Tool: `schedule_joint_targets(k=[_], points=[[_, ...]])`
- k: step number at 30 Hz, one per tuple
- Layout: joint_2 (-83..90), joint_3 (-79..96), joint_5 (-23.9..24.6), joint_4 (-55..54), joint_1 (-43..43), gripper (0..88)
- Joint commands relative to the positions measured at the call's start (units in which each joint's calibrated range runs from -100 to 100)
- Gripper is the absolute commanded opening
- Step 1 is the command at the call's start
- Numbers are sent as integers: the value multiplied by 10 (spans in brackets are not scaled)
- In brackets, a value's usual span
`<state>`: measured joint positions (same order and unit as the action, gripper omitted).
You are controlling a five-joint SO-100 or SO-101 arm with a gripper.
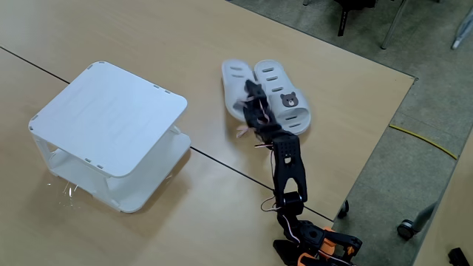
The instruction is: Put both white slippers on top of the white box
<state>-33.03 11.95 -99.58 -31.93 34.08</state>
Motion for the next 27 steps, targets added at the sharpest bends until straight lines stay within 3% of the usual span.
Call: schedule_joint_targets(k=[1,14,19,27], points=[[219,-126,-4,177,5,8],[490,-326,-4,543,5,8],[501,-319,-4,548,-9,8],[469,-313,-4,545,-219,8]])
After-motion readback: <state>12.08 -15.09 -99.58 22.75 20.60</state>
